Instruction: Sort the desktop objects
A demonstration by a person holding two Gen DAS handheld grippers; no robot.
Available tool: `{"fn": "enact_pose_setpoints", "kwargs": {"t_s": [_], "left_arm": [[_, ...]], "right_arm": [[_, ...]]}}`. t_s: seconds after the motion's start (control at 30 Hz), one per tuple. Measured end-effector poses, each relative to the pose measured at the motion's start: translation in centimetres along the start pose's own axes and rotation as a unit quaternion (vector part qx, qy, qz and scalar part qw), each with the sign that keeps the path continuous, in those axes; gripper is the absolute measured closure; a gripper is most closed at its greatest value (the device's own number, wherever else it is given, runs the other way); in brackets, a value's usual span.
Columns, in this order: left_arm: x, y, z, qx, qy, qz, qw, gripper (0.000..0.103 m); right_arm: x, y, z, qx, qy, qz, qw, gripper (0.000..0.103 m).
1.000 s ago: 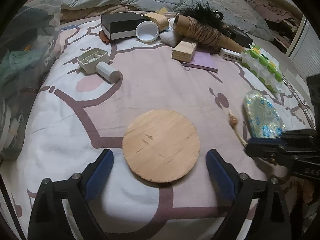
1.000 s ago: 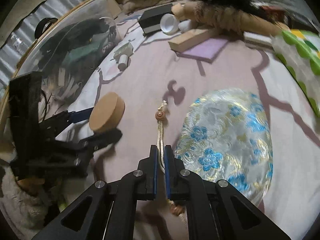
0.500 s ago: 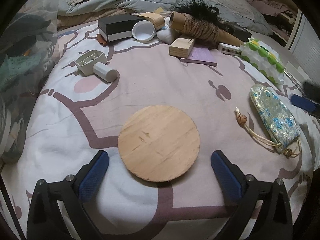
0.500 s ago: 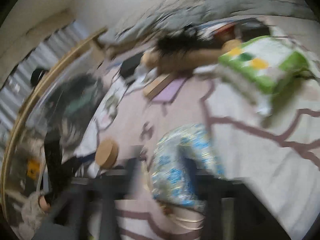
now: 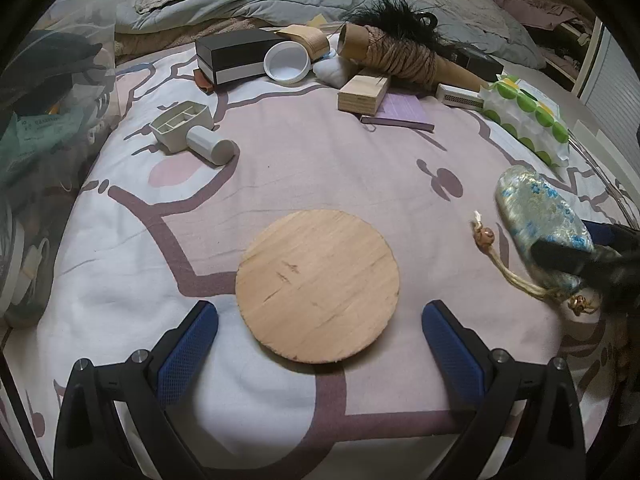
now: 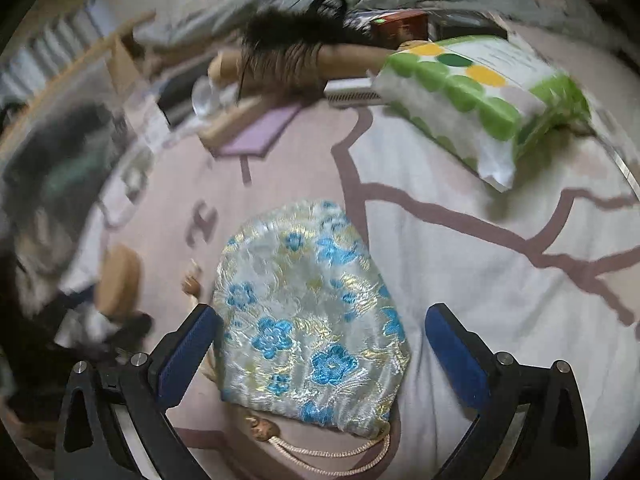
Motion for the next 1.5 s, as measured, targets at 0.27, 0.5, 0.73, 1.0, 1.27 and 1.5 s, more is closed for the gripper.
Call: {"fn": "enact_pose_setpoints", "kwargs": {"t_s": [0.27, 0.5, 0.73, 1.0, 1.27, 1.5], "left_arm": [[0.0, 0.1, 0.0, -0.002, 0.002, 0.0, 1.0, 0.0], [0.0, 0.1, 0.0, -0.003, 0.002, 0.0, 1.0, 0.0], [0.0, 0.1, 0.0, 0.002, -0.005, 0.0, 1.0, 0.0], [-0.3, -0.2, -0.7, 0.016, -0.032, 0.004, 0.9994, 0.0], [-0.6, -0.6, -1.5, 0.021, -0.051, 0.015, 0.9983, 0.004], [-0.7, -0.9, -1.1, 0.018, -0.038, 0.022, 0.9989, 0.012]], "right_arm": [[0.5, 0.5, -0.4, 0.04, -0.036, 0.004, 0.999, 0.0], [0.4, 0.4, -2.0, 0.041, -0.067, 0.018, 0.997, 0.0], [-0.1, 1.5, -2.0, 0.04, -0.046, 0.017, 0.998, 0.0], [0.0, 1.1, -2.0, 0.04, -0.037, 0.027, 0.998, 0.0], [-0.2, 0.2, -2.2, 0.049, -0.053, 0.049, 0.996, 0.04], [-0.7, -0.6, -2.5, 0.029, -0.059, 0.068, 0.995, 0.072]]}}
Point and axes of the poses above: each gripper's, at about its wrist camera, not at the fingertips, and y roughly the way its jaws point, z to its right, x to its underside, the point moved 3 cm from there along y, roughly the way its jaws point, and after that the axes turned 9 degrees about -x, right-handed, at the moved point
